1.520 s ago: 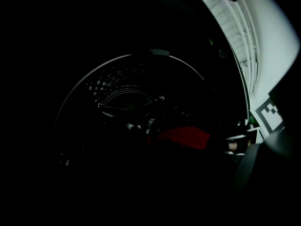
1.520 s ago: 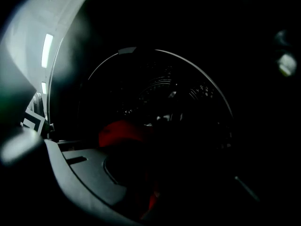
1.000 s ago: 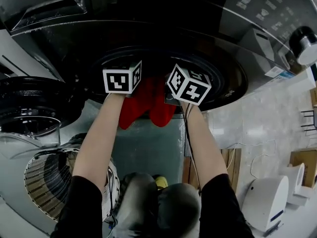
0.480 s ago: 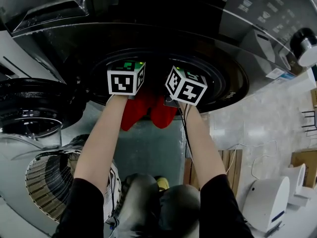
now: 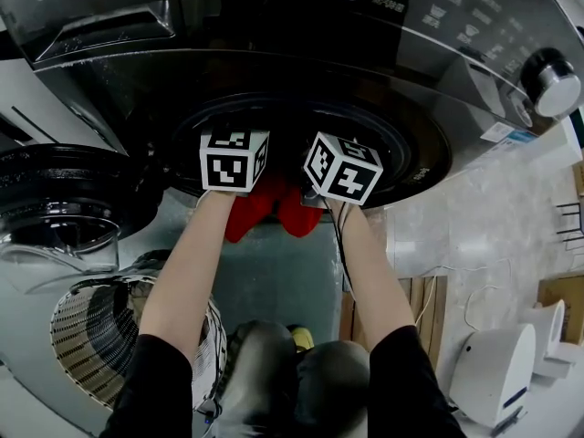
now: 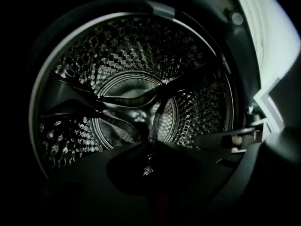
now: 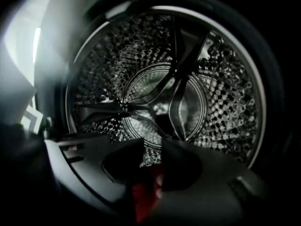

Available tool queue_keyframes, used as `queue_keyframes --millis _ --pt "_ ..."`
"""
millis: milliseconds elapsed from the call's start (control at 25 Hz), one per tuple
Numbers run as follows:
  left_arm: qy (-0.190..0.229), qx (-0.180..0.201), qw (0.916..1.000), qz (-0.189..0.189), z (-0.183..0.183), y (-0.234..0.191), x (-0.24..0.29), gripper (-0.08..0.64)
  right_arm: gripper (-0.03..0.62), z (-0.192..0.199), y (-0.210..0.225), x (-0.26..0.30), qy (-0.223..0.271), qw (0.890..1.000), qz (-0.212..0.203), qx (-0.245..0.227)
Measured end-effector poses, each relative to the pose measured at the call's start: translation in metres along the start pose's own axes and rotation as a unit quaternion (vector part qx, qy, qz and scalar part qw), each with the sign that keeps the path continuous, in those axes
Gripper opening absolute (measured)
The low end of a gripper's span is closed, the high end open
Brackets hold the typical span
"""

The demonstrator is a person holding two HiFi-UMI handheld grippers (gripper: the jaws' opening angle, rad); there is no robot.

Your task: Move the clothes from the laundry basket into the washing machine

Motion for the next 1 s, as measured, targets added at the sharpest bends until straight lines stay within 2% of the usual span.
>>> queue_keyframes --millis 120,160,320,440,520,840,1000 --pt "0.012 -0.008 0.9999 -0.003 -0.002 0.0 -0.008 0.014 0.01 0.001 -0.003 -0.01 0.004 1.0 -0.005 -0.013" --pt "0.018 -0.008 0.9998 -0.001 -0.004 0.001 -0.011 0.011 0.005 0.001 -0.004 -0.012 0.005 1.0 -0.01 -0.012" --pt "0.036 -0.014 0.9992 0.0 -0.009 0.005 -0.021 0.009 0.005 -0.003 -0.011 -0.024 0.013 0.999 -0.037 -0.018" --pt "0.048 -0.024 0.9985 -0.013 -0.015 0.009 -0.032 0.009 0.005 -0.01 -0.016 -0.035 0.016 0.998 -0.056 -0.038" --pt "0.048 -0.028 0.9981 -0.027 -0.018 0.011 -0.044 0.009 0.005 -0.013 -0.021 -0.044 0.012 0.997 -0.063 -0.034" --pt "0.015 -0.049 0.9977 -0.044 -0.034 0.029 -0.084 0.009 0.005 -0.031 -0.032 -0.088 -0.021 0.998 -0.059 -0.008" --pt "0.001 -0.061 0.997 -0.048 -0.05 0.039 -0.104 0.009 0.005 -0.048 -0.035 -0.11 -0.034 0.998 -0.059 -0.015"
Point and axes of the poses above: the fingertips, and each gripper's own axes: x forward along the fingers, y to its right, z out of its underside, the point moved 6 cm from there along -x, backward along the fingers, and after that the axes turned 14 degrees about y, right-handed, at the moved point
